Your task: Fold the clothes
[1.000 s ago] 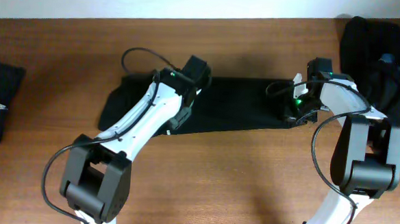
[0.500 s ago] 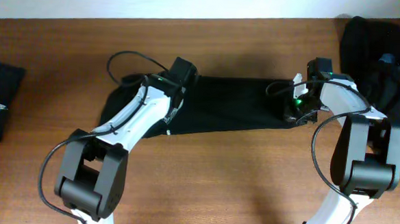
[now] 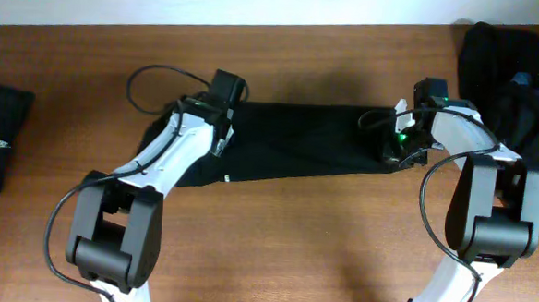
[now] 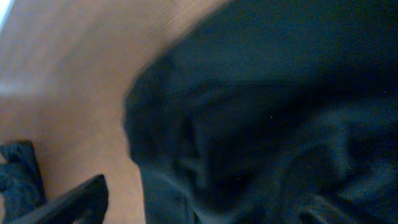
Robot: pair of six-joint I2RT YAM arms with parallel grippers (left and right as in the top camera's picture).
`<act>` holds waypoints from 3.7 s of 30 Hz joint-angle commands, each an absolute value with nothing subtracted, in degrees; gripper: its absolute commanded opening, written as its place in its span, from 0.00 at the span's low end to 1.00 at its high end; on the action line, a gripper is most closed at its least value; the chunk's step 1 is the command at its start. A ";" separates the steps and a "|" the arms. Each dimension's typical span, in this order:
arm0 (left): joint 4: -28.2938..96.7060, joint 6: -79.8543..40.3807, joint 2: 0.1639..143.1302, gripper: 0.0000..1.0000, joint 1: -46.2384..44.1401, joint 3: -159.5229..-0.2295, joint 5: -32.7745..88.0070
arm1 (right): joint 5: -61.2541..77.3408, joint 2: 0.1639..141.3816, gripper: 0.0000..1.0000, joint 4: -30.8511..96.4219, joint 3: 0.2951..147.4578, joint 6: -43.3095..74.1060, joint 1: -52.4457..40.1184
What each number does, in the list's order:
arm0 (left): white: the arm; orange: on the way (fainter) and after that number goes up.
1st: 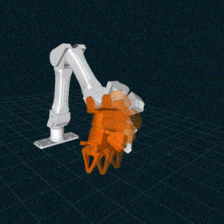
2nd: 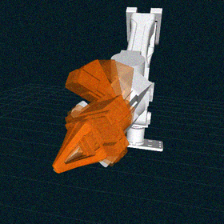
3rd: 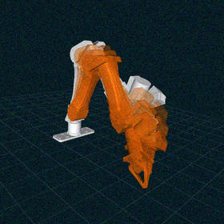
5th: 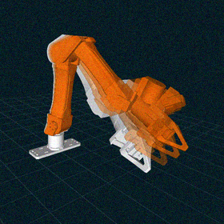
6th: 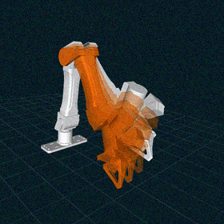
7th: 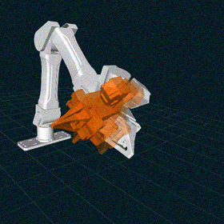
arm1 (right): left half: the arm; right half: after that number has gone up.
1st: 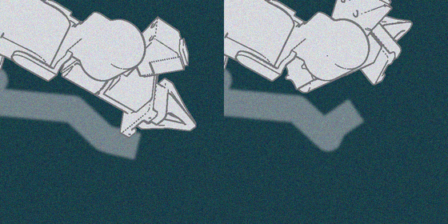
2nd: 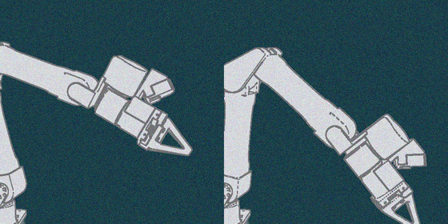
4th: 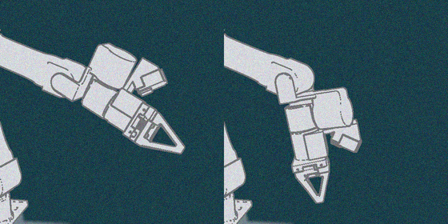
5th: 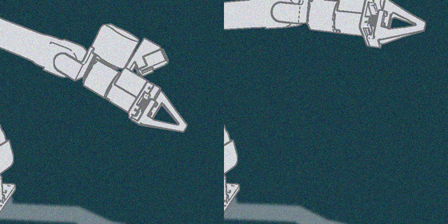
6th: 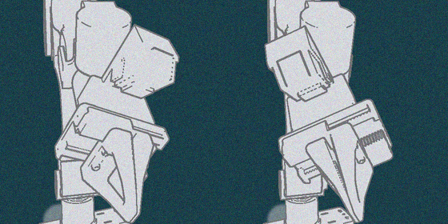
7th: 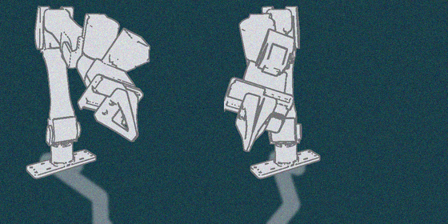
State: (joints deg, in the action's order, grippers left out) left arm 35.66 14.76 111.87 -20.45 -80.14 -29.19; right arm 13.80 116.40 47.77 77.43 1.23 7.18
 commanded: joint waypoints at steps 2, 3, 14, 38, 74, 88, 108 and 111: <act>30.48 15.25 112.18 0.96 -17.06 -80.01 -29.82 | 9.85 118.78 0.20 48.25 75.20 0.86 7.14; 29.56 15.22 112.18 0.96 -16.38 -80.40 -29.82 | 9.82 118.78 0.20 48.42 75.20 0.86 7.14; 46.76 7.20 112.16 0.99 -11.51 -103.04 -24.21 | 9.85 118.78 0.20 48.60 75.20 0.86 7.14; 80.27 2.59 112.62 0.01 -18.28 -96.07 0.54 | 9.85 118.78 0.20 47.57 75.20 0.86 7.14; 57.52 2.61 112.62 0.01 -18.55 -81.56 -8.95 | 9.82 118.78 0.20 47.99 75.20 0.86 7.14; 49.71 2.57 112.51 0.01 -18.55 -79.50 -18.44 | 9.82 118.78 0.20 47.97 75.20 0.86 7.14; 51.55 2.55 110.96 0.00 -17.26 -92.62 -18.15 | 9.82 118.76 0.20 48.62 75.20 0.84 7.14; 57.12 2.59 108.55 0.00 -18.31 -94.83 -15.59 | 9.82 118.78 0.20 48.56 75.20 0.86 7.14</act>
